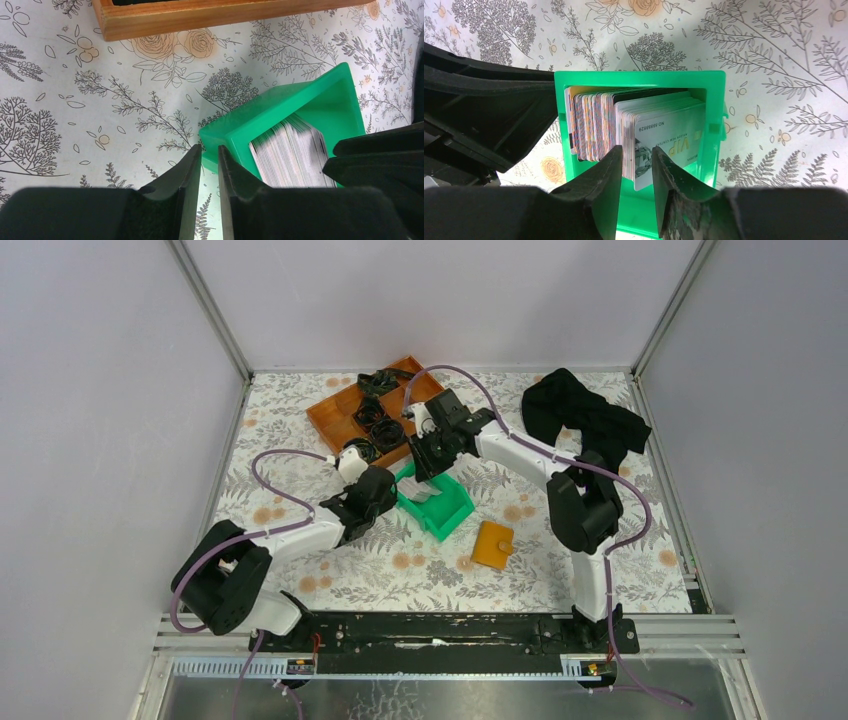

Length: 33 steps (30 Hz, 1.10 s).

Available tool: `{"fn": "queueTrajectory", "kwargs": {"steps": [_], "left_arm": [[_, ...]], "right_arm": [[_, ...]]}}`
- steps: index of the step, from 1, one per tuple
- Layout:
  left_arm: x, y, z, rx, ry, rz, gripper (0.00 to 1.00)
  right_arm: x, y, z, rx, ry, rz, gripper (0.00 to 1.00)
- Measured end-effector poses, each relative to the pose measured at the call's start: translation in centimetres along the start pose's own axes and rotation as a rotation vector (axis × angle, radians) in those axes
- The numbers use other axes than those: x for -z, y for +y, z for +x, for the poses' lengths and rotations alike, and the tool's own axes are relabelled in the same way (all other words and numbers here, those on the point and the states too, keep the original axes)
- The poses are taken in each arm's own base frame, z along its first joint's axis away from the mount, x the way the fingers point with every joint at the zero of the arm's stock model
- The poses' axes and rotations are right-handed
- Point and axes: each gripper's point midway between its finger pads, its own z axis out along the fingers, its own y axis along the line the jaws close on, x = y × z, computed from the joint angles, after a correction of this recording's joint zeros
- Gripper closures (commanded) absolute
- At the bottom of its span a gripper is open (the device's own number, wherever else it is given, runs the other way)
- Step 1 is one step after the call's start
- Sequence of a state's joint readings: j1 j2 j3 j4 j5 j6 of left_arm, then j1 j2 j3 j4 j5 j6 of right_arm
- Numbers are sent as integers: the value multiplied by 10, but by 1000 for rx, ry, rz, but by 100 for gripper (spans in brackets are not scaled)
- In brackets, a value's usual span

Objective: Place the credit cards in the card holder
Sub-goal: Adjust the storage box at the center of the board, then pick up the credit card from the storage box.

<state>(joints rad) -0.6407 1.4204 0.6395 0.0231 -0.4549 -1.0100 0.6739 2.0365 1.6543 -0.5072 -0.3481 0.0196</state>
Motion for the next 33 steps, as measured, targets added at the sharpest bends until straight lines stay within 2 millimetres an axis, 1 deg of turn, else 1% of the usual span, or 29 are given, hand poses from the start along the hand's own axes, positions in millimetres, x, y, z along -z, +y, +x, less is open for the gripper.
{"fn": "queueTrajectory", "kwargs": {"steps": [4,8,11,12,15,17,19,28,33], "left_arm": [[0,0,0,0,-1,-1,74],[0,1,-1,0,-5,-3,73],[0,1,-2,1,-11,-5,72],[1,1,-3,1,-13,-6,72],[2,1,-6,3,-21,-7,71],[4,1,-7,5,-26,-6,72],[5,0,-8,7,-28,-3,72],[4,0,-8,6,-27,-3,72],[4,0,-8,6,-26,-4,72]], "right_arm": [[8,-2,-6,9,-16,29,68],[15,-7,-11,17,-32,69,73],[19,-11,-12,18,-36,102,74],[19,-13,-11,18,-34,111,73],[20,-15,-9,17,-26,126,64],[20,-14,-8,17,-23,120,57],[20,-13,-8,15,-23,114,52],[18,1,-7,5,-17,36,50],[15,5,-7,-3,-18,6,49]]}}
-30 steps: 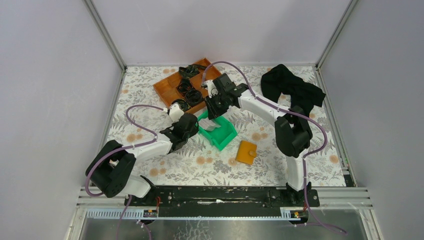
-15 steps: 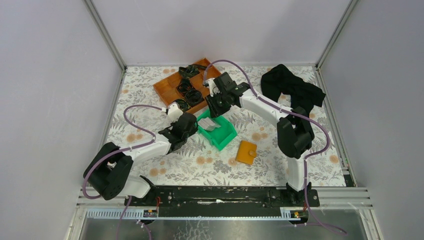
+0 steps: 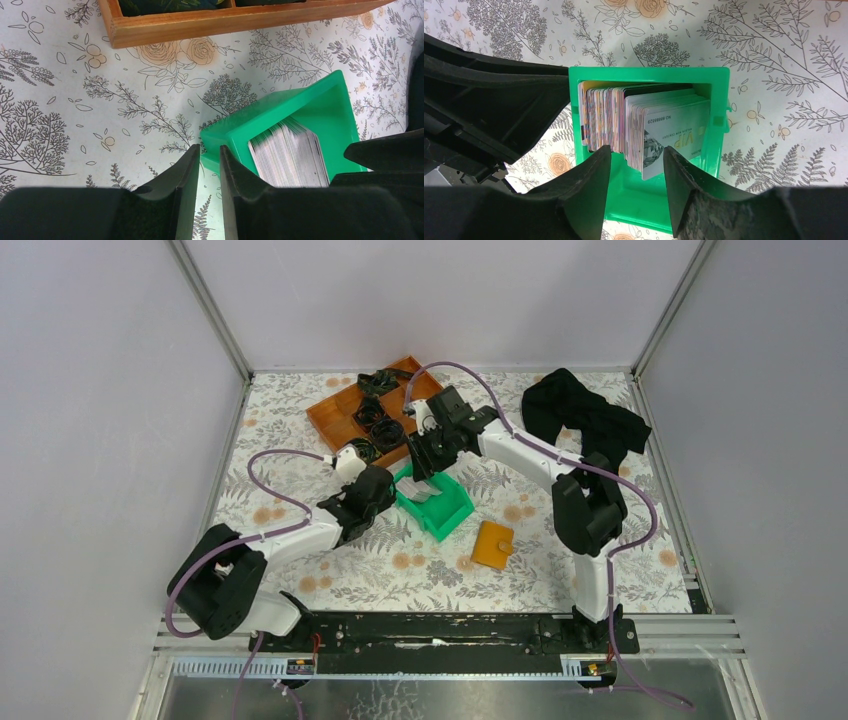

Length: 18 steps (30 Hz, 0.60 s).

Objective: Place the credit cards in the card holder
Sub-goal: Pick up the credit card from the storage box.

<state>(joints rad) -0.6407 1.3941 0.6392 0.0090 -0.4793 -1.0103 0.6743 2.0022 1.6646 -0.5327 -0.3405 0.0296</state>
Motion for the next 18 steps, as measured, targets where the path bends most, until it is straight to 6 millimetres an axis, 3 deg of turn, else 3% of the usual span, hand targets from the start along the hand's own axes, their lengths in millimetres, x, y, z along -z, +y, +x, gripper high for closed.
{"fn": "queueTrajectory", "kwargs": {"steps": [12,18], "left_arm": [[0,3,3,-8,7,-3,72],[-1,5,4,-28,10,-7,72]], "right_arm": [[-25,-1,16,-49,29,-44,49],[-28,1,12,-59,4,-60,61]]}}
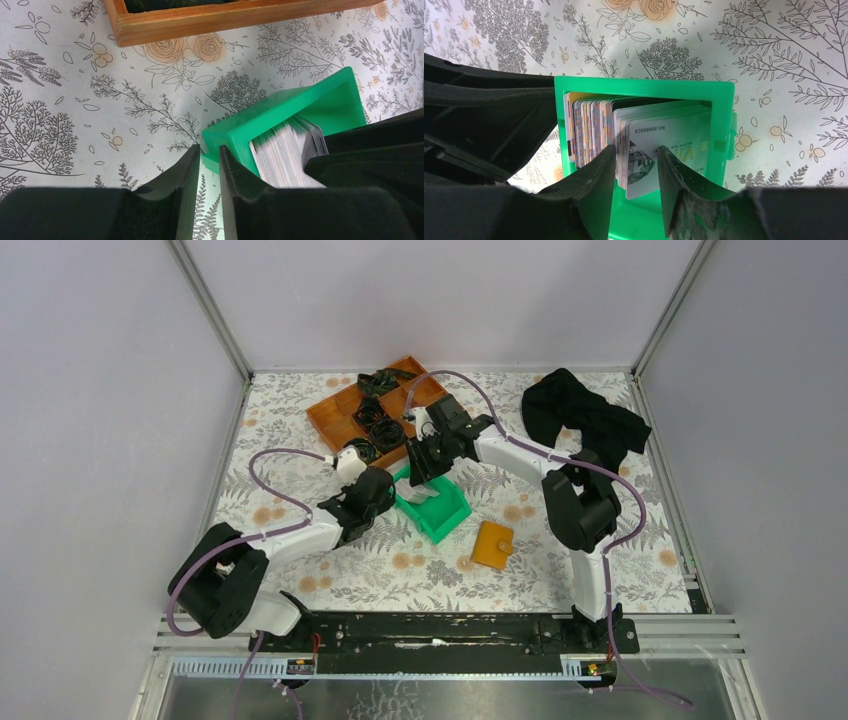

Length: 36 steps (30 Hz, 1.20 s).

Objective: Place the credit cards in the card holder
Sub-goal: Pick up the credit card from the storage box.

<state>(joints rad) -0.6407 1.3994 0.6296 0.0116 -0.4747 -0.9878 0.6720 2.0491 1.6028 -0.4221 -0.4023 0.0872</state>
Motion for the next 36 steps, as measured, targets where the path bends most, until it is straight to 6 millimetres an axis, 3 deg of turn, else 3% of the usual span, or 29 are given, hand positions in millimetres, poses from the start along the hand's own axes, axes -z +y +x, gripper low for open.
{"fn": "queueTrajectory", "kwargs": {"steps": [22,36], "left_arm": [[-6,6,9,-33,22,-20,73],[-6,6,9,-31,21,-17,73]], "right_arm": [[6,2,0,-43,1,0,70],[23,9,-2,-44,-1,5,75]]}}
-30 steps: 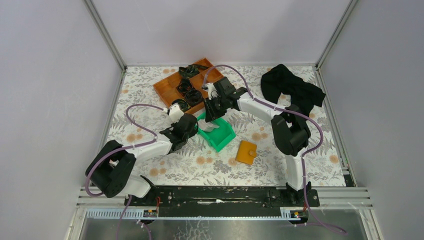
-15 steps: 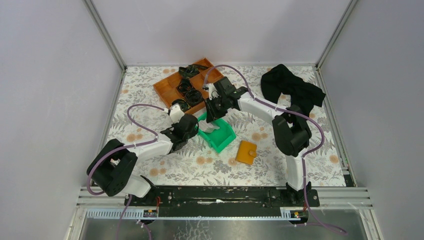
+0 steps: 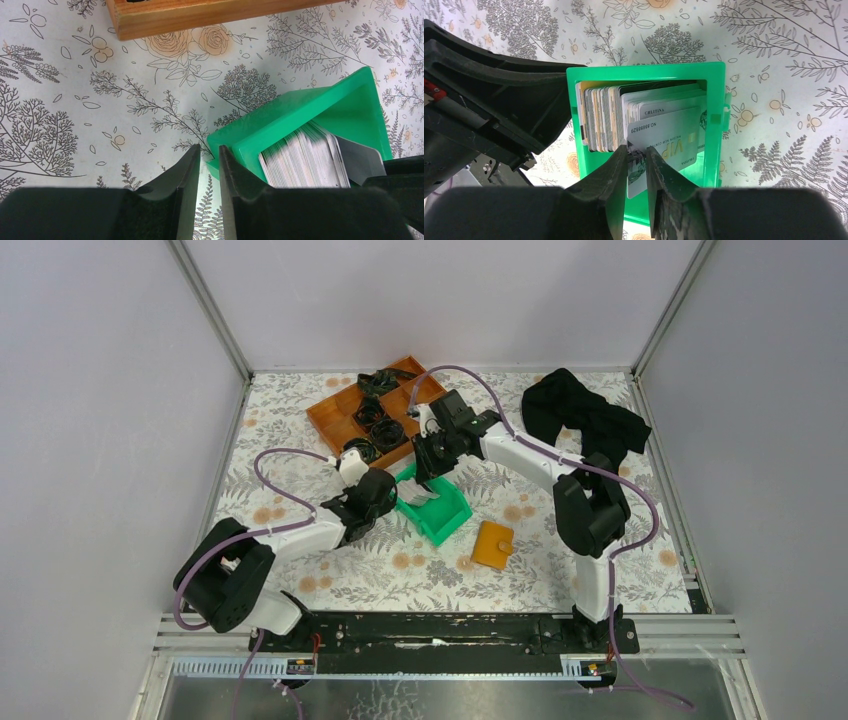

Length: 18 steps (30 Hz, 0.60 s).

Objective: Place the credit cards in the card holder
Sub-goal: Pick up the credit card from the storage box.

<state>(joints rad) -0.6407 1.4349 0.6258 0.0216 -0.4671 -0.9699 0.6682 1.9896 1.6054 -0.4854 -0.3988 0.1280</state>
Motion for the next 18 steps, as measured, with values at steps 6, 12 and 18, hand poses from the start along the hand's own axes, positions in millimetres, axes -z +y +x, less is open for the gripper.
{"fn": "queueTrajectory", "kwargs": {"steps": [6,12,18], "left_arm": [[1,-1,-1,3,-4,5,73],[4,-2,-4,9,-10,14,72],[11,-4,-10,17,-24,25,69]], "right_arm": [[3,-11,0,10,-5,72,84],[11,-30,2,30,2,185,96],[26,-38,-4,59,-25,275,100]]}}
